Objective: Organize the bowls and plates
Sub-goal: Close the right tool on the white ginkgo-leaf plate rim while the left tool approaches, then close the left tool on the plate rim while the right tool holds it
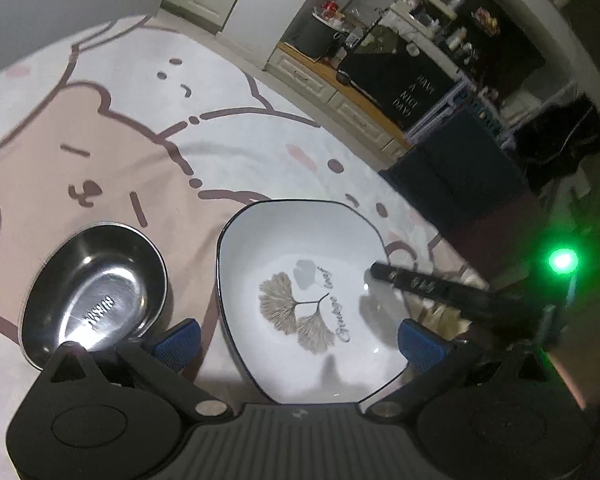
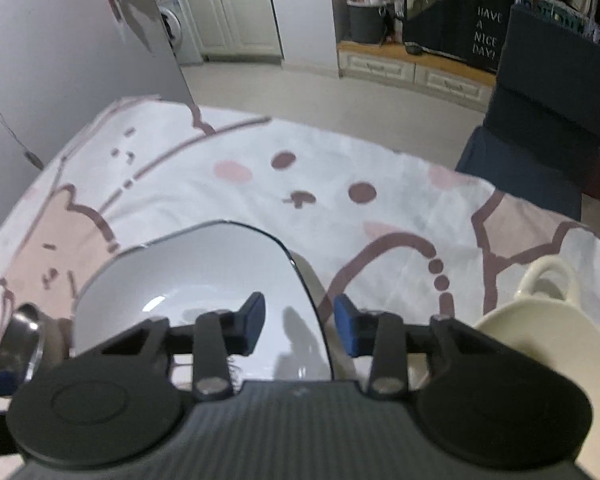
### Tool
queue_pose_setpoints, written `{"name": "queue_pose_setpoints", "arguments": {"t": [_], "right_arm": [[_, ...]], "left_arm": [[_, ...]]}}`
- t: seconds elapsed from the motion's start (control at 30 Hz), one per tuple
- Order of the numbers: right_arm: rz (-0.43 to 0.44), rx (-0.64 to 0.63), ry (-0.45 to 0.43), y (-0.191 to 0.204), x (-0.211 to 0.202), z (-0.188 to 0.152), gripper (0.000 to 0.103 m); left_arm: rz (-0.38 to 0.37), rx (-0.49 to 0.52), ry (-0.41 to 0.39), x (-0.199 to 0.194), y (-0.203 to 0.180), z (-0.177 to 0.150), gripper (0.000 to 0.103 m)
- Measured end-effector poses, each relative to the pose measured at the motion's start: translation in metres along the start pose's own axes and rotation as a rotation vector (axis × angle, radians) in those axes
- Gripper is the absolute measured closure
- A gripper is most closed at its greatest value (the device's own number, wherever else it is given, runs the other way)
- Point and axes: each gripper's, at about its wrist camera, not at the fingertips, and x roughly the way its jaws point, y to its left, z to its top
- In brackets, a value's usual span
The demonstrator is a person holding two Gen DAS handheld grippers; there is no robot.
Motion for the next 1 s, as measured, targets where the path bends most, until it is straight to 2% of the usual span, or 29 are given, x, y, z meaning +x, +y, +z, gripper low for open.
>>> {"name": "queue_pose_setpoints", "arguments": {"t": [0.07, 0.1, 0.13, 0.3, 0.53, 0.7, 0.77, 0.83, 0.9, 1.0], "right_arm": [[-0.015, -0.007, 0.018, 0.001, 0.007, -0.002, 0.071], [-0.018, -0.010, 0.027, 0.003, 0.010, -0.003, 0.081], [-0.031, -0.016, 0.029, 0.004, 0.010, -0.005, 0.084], [-0.025, -0.049, 0.039, 0.001, 0.005, -0.014, 0.087], [-0.013, -0.085, 0.085, 0.005, -0.008, -0.032, 0.090], [-0.015, -0.070, 0.081, 0.006, -0.006, -0.031, 0.089], [-0.011, -0.063, 0.079, 0.005, -0.005, -0.031, 0.089], [-0.007, -0.055, 0.075, 0.003, -0.005, -0.032, 0.090], [-0.005, -0.049, 0.072, 0.002, -0.005, -0.033, 0.090], [-0.002, -0.044, 0.070, 0.000, -0.005, -0.033, 0.090]], "left_arm": [[-0.030, -0.031, -0.002, 0.000, 0.009, 0.003, 0.000], [-0.038, -0.038, -0.007, 0.000, 0.011, 0.005, 0.000], [-0.048, -0.039, -0.014, -0.001, 0.014, 0.006, 0.000], [-0.122, -0.039, 0.012, 0.003, 0.022, 0.012, 0.000], [-0.113, -0.078, 0.039, 0.009, 0.035, 0.019, 0.000], [-0.123, -0.161, 0.127, 0.022, 0.051, 0.022, 0.000], [-0.132, -0.164, 0.148, 0.029, 0.055, 0.020, 0.000], [-0.119, -0.167, 0.157, 0.036, 0.057, 0.018, 0.000], [-0.154, -0.189, 0.164, 0.040, 0.060, 0.017, 0.000], [-0.155, -0.180, 0.135, 0.039, 0.057, 0.016, 0.000]]}}
